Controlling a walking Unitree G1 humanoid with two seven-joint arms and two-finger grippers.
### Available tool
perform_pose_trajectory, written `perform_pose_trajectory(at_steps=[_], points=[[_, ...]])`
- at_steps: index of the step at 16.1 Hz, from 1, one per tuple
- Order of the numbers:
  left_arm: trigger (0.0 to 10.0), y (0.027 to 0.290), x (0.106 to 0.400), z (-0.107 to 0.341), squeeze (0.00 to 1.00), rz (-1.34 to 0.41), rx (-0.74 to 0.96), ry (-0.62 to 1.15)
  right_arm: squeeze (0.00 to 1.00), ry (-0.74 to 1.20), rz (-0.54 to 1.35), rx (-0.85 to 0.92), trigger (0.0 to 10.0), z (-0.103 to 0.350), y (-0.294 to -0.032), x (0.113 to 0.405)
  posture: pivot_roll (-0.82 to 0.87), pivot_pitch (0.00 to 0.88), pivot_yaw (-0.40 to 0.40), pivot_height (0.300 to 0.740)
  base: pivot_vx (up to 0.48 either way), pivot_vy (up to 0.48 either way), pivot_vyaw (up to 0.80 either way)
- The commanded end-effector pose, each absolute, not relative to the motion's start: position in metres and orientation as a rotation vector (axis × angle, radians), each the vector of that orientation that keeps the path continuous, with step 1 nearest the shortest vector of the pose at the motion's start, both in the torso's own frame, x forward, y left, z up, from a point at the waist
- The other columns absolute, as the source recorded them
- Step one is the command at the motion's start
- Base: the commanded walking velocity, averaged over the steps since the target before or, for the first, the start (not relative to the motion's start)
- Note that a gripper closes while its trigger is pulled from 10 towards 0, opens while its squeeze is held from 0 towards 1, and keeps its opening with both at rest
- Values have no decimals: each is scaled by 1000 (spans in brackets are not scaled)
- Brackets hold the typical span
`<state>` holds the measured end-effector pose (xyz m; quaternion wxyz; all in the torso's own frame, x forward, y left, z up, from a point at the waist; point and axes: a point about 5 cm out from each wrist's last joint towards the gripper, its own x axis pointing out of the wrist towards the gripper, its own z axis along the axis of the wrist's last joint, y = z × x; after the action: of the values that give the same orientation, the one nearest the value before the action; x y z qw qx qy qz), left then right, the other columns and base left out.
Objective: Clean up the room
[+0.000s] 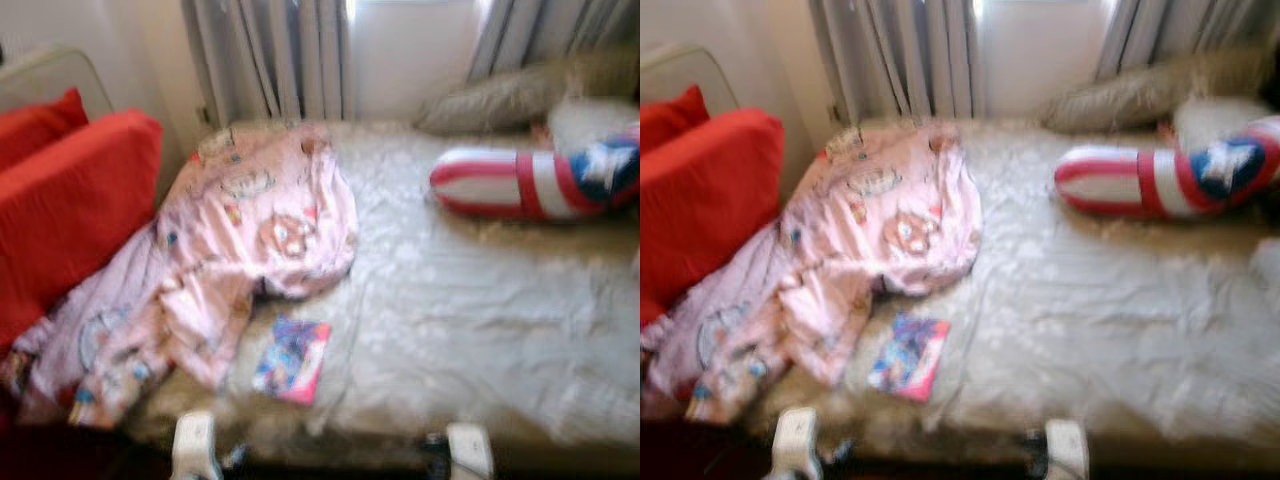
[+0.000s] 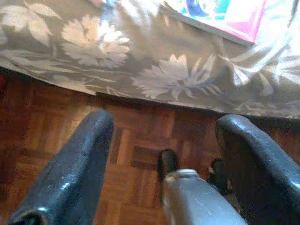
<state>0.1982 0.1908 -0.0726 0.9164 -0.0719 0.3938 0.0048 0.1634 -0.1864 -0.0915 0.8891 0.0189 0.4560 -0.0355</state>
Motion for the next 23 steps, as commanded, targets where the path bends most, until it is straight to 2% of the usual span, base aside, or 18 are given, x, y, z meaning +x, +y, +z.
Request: perform_pose_trajectory(at_steps=[1, 10, 20, 23], points=[[10000, 199, 196, -73, 0, 24, -127, 822, 0, 936, -67, 55, 10000, -91, -181, 167, -15, 0, 26, 740, 0, 439, 0], [10000, 200, 194, -74, 0, 33, -127, 825, 0, 939, -67, 47, 10000, -91, -182, 165, -13, 0, 19, 740, 0, 436, 0], [10000, 198, 196, -72, 0, 14, -117, 804, 0, 945, -65, 46, 10000, -92, -182, 163, -12, 0, 16, 740, 0, 0, 0], [10000, 198, 198, -71, 0, 10, -108, 797, 0, 947, -62, 43, 10000, -92, -182, 163, -12, 0, 17, 740, 0, -393, 0]])
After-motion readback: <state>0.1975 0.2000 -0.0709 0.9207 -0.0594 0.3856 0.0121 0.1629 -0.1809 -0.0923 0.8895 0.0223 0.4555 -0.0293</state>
